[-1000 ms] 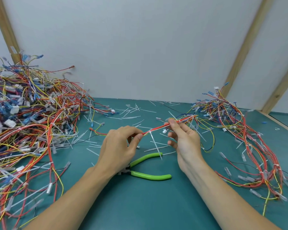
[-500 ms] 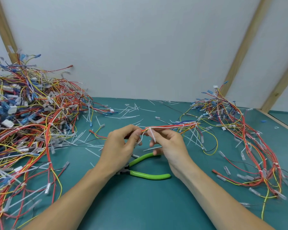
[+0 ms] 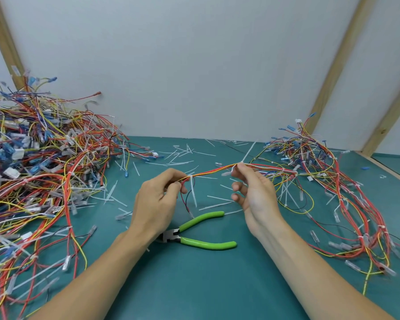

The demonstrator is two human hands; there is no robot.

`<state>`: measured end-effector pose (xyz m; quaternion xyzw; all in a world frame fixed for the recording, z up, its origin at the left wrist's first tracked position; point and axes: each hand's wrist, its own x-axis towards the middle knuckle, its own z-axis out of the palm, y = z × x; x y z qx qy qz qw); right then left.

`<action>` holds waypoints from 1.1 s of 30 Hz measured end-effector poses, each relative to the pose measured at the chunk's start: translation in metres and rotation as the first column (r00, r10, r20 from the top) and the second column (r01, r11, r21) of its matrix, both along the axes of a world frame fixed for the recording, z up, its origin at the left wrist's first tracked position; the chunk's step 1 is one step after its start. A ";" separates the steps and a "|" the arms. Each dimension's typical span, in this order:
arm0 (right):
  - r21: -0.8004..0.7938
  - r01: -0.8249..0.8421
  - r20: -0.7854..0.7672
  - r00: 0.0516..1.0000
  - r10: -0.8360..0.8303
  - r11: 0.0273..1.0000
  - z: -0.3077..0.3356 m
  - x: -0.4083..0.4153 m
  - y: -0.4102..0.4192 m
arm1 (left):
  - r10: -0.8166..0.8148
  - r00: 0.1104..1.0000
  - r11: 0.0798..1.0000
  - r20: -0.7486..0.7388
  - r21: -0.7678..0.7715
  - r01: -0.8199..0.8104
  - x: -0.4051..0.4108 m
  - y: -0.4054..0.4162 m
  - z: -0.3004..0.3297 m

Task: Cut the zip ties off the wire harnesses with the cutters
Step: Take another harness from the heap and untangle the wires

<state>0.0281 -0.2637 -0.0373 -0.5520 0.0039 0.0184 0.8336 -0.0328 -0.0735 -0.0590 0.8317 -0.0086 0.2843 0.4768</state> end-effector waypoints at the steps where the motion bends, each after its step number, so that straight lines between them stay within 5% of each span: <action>1: 0.009 0.007 0.001 1.000 -0.007 1.000 0.000 0.001 -0.001 | -0.011 1.000 1.000 -0.001 0.004 0.011 0.000 0.000 -0.001; 5: 0.013 0.002 0.031 1.000 -0.003 1.000 0.001 0.002 -0.002 | -0.082 0.996 0.997 0.033 0.010 0.082 0.001 -0.007 -0.003; 14: -0.317 -0.199 0.299 0.907 0.297 0.927 -0.012 -0.020 0.021 | -0.111 0.993 0.986 0.032 -0.119 0.114 0.005 -0.009 -0.002; 21: -0.309 -0.066 0.360 0.915 0.181 0.949 -0.016 -0.016 0.018 | -0.181 0.982 0.980 0.047 -0.071 0.184 0.002 -0.013 0.001; 27: -0.222 0.189 0.382 0.920 -0.093 0.957 -0.009 -0.009 0.009 | -0.087 0.996 0.991 0.037 -0.094 0.090 0.002 -0.008 0.001; 33: -0.181 0.233 0.311 0.935 -0.169 0.956 -0.005 -0.003 0.004 | 0.003 0.996 0.978 0.091 0.206 -0.021 0.003 -0.008 -0.002</action>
